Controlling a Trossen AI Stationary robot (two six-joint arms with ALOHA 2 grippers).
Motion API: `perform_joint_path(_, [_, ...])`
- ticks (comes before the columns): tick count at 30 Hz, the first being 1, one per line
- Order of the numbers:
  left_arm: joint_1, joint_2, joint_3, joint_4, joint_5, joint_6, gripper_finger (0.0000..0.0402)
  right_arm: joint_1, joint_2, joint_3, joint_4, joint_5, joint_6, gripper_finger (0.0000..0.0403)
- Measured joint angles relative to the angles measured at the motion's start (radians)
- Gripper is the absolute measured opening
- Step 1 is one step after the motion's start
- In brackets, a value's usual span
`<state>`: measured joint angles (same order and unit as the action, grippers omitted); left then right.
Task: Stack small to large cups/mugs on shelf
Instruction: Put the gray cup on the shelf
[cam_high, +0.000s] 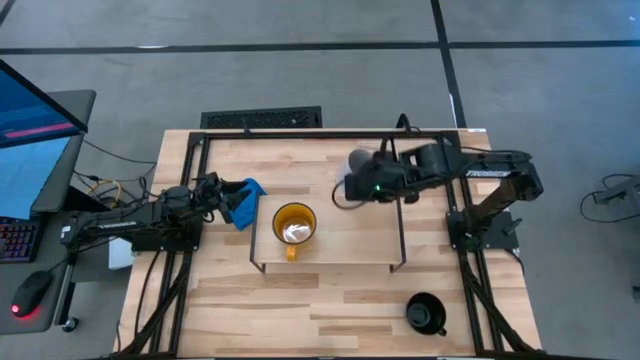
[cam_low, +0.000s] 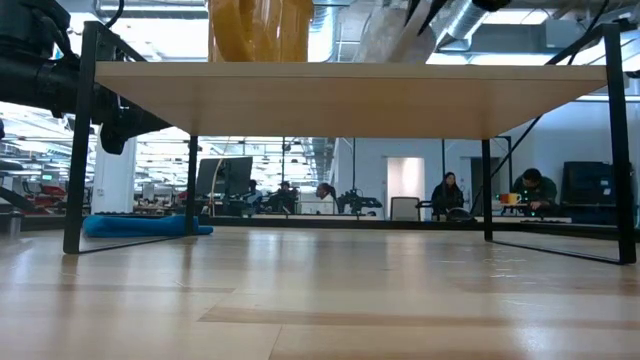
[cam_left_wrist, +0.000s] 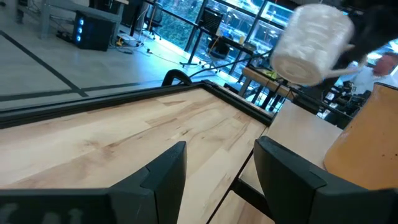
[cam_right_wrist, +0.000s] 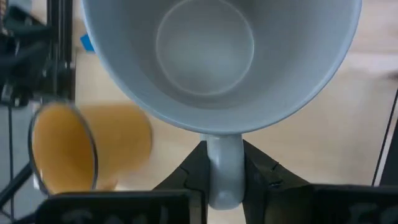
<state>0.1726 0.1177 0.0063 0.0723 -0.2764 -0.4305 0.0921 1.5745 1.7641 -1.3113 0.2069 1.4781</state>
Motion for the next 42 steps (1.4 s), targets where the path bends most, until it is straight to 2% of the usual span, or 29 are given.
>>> perform_joint_path(10, [0.0,0.0,0.0,0.0,0.0,0.044,0.0179,0.171,0.003,0.0,-0.02,0.01,0.152,0.0069])
perform_joint_path(18, [0.0,0.0,0.0,0.0,0.001,0.045,0.0179,0.216,0.115,0.017,0.0,-0.009,0.198,0.0069])
perform_joint_path(27, [0.0,0.004,0.0,-0.001,0.007,0.046,0.0179,0.205,0.252,0.174,-0.078,0.005,0.21,0.0069])
perform_joint_path(42, [0.0,0.013,0.0,-0.003,0.019,0.079,0.0179,0.22,0.461,0.472,-0.261,-0.053,0.258,0.0069])
